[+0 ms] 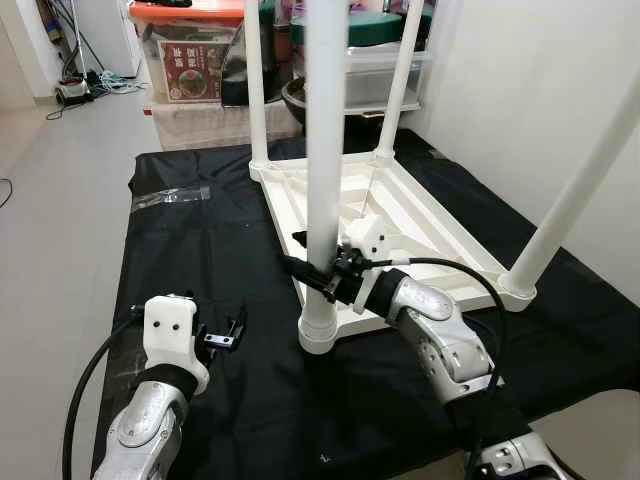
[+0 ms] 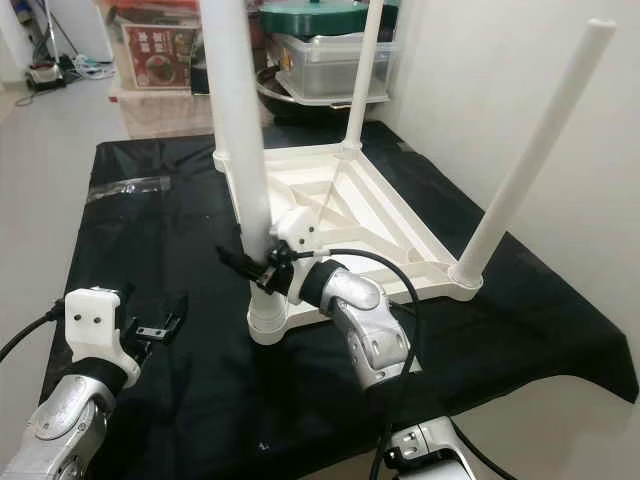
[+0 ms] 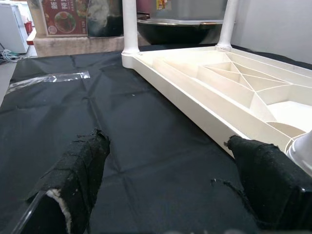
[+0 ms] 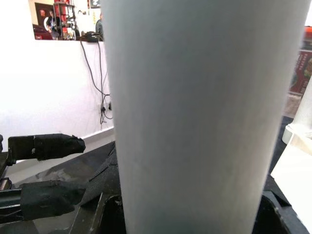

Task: Building children table

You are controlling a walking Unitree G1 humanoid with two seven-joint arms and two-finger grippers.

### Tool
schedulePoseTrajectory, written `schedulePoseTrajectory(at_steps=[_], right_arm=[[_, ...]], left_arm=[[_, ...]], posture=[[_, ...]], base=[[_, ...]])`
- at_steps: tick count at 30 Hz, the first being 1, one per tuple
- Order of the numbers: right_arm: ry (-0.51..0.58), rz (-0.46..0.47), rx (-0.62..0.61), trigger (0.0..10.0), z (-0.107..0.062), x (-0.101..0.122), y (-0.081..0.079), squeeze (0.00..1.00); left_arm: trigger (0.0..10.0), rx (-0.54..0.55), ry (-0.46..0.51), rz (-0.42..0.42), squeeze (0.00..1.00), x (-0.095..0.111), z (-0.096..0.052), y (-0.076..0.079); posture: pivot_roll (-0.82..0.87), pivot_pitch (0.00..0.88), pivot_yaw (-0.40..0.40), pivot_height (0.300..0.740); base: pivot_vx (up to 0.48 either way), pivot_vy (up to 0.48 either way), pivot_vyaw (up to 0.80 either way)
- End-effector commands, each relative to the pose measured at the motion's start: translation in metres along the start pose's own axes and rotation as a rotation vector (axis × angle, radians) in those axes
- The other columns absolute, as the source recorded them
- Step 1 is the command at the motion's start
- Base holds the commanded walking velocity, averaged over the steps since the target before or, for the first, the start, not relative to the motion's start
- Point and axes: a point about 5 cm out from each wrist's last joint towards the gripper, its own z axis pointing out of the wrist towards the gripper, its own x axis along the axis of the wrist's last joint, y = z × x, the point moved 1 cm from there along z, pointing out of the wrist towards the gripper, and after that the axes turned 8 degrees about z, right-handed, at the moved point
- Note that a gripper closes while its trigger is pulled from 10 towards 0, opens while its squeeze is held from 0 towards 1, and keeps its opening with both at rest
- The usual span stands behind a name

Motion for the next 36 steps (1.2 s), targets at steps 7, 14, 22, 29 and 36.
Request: schedulePoseTrajectory(at_steps=[7,14,22,29,36], right_arm=[[-0.145,0.07,0.025,10.0,-0.012,-0.038,-0.002,0.0],[-0.18,-0.025,0.135,10.0,-0.014,-0.041,-0.014,0.0],[-0.275,-0.079,0.39,10.0,-0.019,-0.036,-0.022,0.0],[-0.354,-0.13,0.566,10.0,-0.016,-0.029,-0.021,0.0],[-0.343,-0.095,0.586,10.0,-0.008,-0.024,-0.02,0.0]], left_arm=[[10.0,0.006,-0.026,-0.002,0.0,-0.005,0.0,-0.001],[10.0,0.009,-0.031,-0.007,0.0,-0.007,-0.001,-0.001],[10.0,0.005,-0.028,-0.009,0.0,-0.007,0.002,-0.001],[10.0,0.013,-0.032,-0.016,0.0,-0.009,0.0,-0.001],[10.0,0.026,-0.036,-0.024,0.0,-0.01,-0.003,-0.002]], posture=[[0.04,0.0,-0.059,0.74],[0.04,0.0,-0.055,0.74],[0.04,0.0,-0.059,0.74],[0.07,0.0,-0.085,0.74],[0.08,0.0,-0.093,0.74]], base=[[0.0,0.0,0.0],[0.0,0.0,0.0],[0.0,0.0,0.0],[0.0,0.0,0.0],[0.0,0.0,0.0]])
